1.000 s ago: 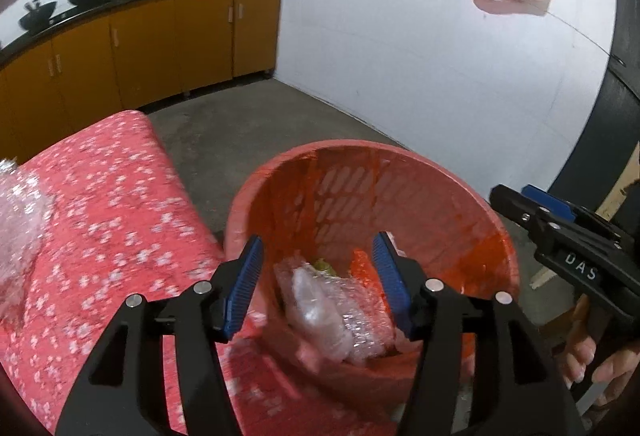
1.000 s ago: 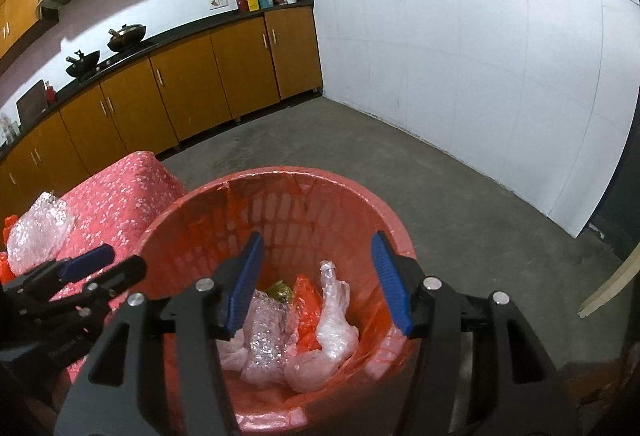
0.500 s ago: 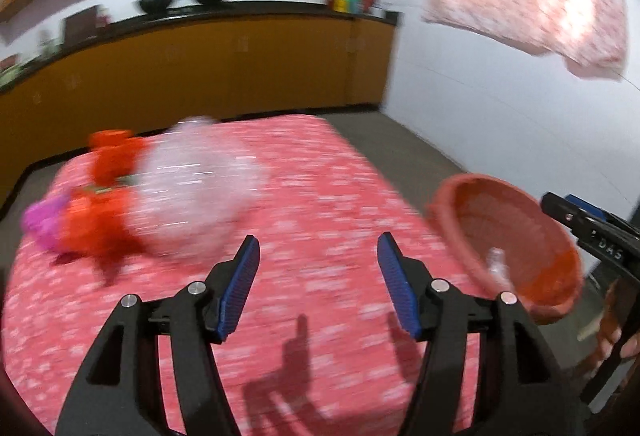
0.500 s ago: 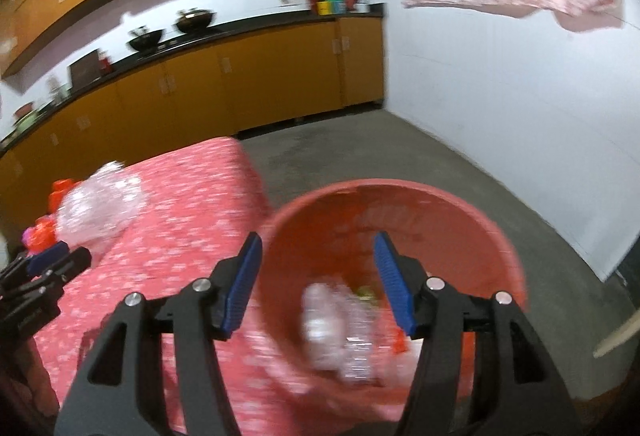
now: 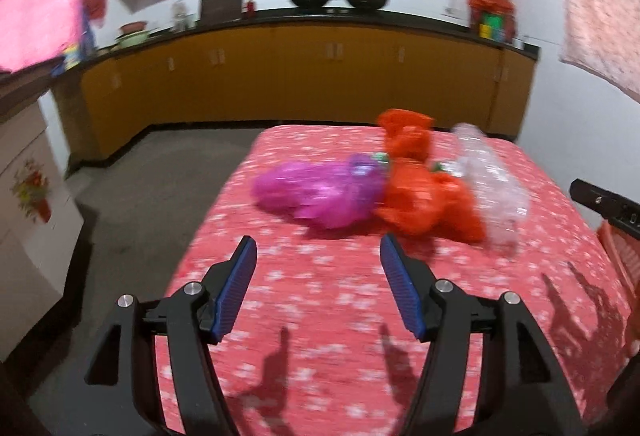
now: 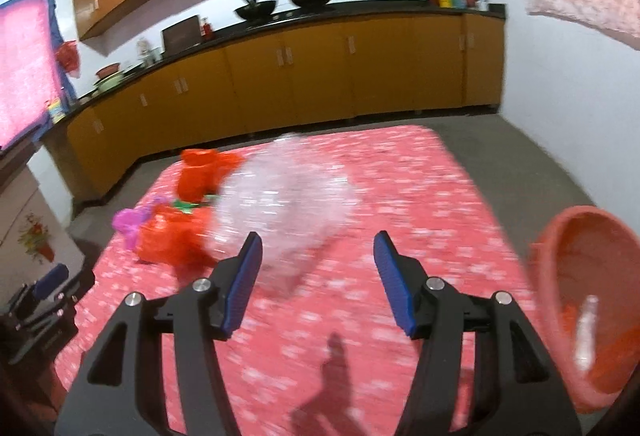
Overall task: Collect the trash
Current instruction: 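Move both open tools back over the bags on the bed, then grasp the clear bubble wrap with the right tool while the left tool grasps a red bag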
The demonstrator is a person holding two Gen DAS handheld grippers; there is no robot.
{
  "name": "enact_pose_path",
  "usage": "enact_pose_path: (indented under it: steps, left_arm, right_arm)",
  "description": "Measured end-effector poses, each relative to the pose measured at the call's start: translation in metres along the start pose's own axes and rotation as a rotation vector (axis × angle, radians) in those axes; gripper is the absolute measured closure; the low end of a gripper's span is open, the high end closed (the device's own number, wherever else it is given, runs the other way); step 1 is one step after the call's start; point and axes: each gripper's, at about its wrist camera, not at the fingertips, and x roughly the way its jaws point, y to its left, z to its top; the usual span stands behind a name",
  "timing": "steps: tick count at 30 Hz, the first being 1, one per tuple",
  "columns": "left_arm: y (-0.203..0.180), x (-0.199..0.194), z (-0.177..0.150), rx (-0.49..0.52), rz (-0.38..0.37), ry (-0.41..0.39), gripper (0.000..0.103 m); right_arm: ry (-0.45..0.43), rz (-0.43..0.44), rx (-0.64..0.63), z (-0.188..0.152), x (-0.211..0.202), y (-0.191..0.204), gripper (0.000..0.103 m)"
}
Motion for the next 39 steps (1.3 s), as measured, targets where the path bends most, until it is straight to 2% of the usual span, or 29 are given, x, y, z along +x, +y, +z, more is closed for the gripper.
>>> enact_pose_path:
  steps: [5,11,14,16,18,21,23,33,39]
  left_arm:
    - [0.024,0.011,0.004,-0.044,0.02,0.005,0.039]
    - [0.027,0.02,0.008,-0.053,-0.004,0.008,0.039]
    - [0.02,0.019,0.009,-0.046,-0.024,0.002,0.039]
    - [0.017,0.02,0.01,-0.041,-0.038,-0.006,0.036]
    - [0.011,0.019,0.011,-0.032,-0.052,-0.015,0.033]
    - [0.003,0.018,0.014,-0.02,-0.074,-0.022,0.033]
    - [-0.005,0.019,0.015,-0.017,-0.086,-0.023,0.033]
    - [-0.042,0.024,0.025,0.032,-0.132,-0.025,0.031]
    - [-0.067,0.041,0.031,0.067,-0.152,0.011,0.031]
  right_arm:
    - [0.021,0.037,-0.014,0.006,0.032,0.042,0.046]
    - [0.048,-0.017,-0.019,0.013,0.064,0.057,0.046]
    - [0.061,-0.034,-0.01,0.012,0.07,0.051,0.046]
    - [0.075,-0.037,-0.008,0.01,0.072,0.046,0.056]
    - [0.095,-0.039,-0.012,0.007,0.075,0.043,0.075]
    - [0.111,-0.043,-0.016,0.002,0.077,0.035,0.087]
    - [0.107,-0.059,-0.022,-0.001,0.076,0.03,0.091]
    - [0.084,-0.136,0.001,-0.004,0.059,-0.007,0.094]
    - [0.084,-0.165,0.025,-0.007,0.048,-0.03,0.094]
